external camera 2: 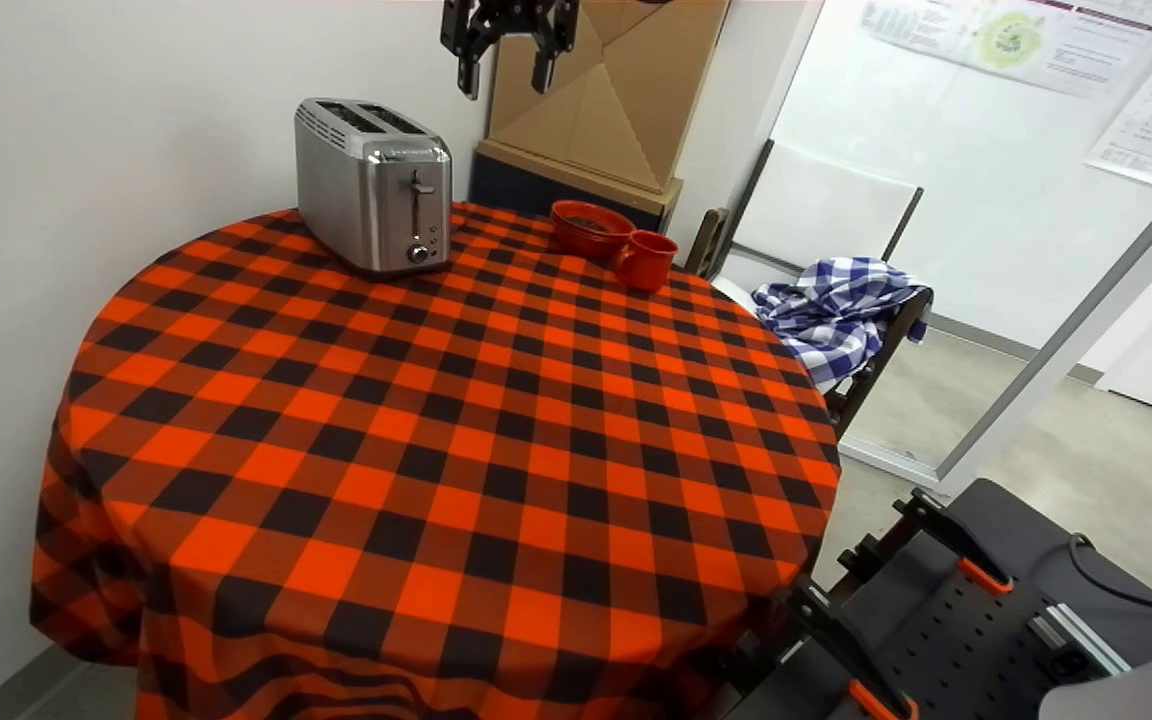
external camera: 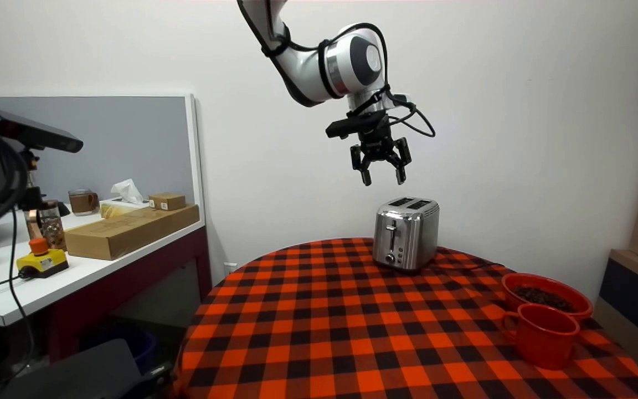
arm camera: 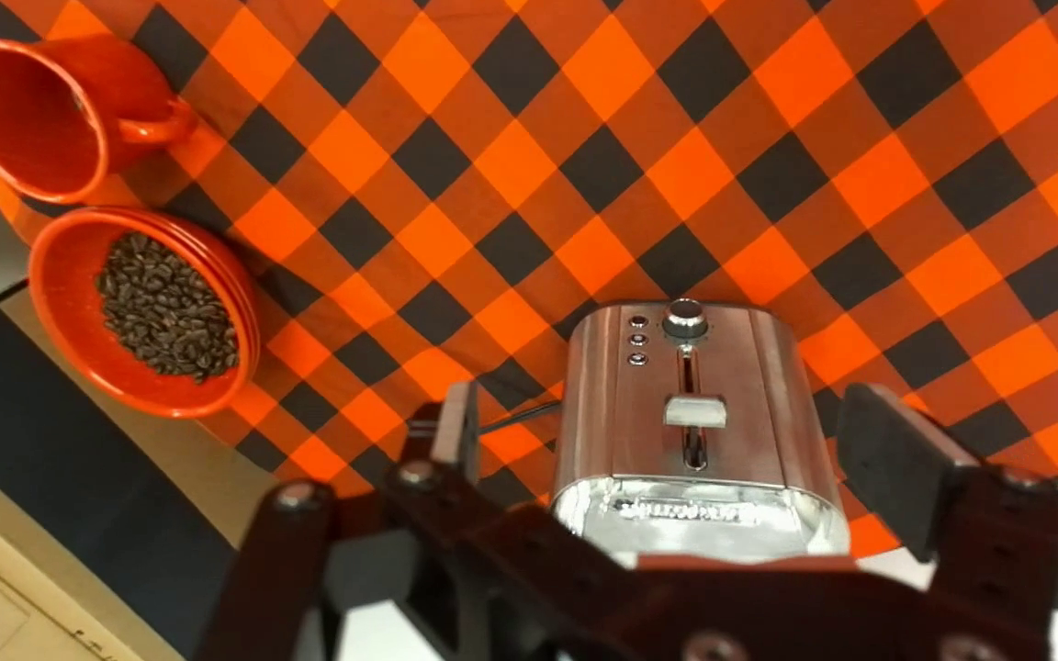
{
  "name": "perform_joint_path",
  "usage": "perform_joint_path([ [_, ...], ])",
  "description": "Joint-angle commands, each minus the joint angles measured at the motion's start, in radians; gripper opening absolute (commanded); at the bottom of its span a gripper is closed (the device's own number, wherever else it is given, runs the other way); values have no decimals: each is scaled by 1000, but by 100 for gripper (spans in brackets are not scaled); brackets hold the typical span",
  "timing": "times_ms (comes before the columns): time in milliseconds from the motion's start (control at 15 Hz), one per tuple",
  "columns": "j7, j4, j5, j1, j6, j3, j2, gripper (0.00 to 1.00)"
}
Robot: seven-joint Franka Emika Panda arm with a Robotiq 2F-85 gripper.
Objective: Switch on the toaster
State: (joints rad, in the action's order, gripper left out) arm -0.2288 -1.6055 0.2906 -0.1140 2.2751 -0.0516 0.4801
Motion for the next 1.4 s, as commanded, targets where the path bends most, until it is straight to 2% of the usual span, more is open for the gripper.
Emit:
perform_joint_path([
  [0,32,233,-44,-19,-77,28,165,72],
  [67,30,286,-44,-27,-96,33,205,70],
  [200,47,382,-60,-34,-143,30,277,57],
  [533,52,605,-42,-87,-161,53,450,17],
  [667,44,674,-31,-108,-152,75,510,4],
  [867,37,752,-18,-127,-145,113,583,0],
  [1067,35,820,-15,-136,-146,136,650,3],
  [1333,34,891,-19,-146,-147,153,717,2],
])
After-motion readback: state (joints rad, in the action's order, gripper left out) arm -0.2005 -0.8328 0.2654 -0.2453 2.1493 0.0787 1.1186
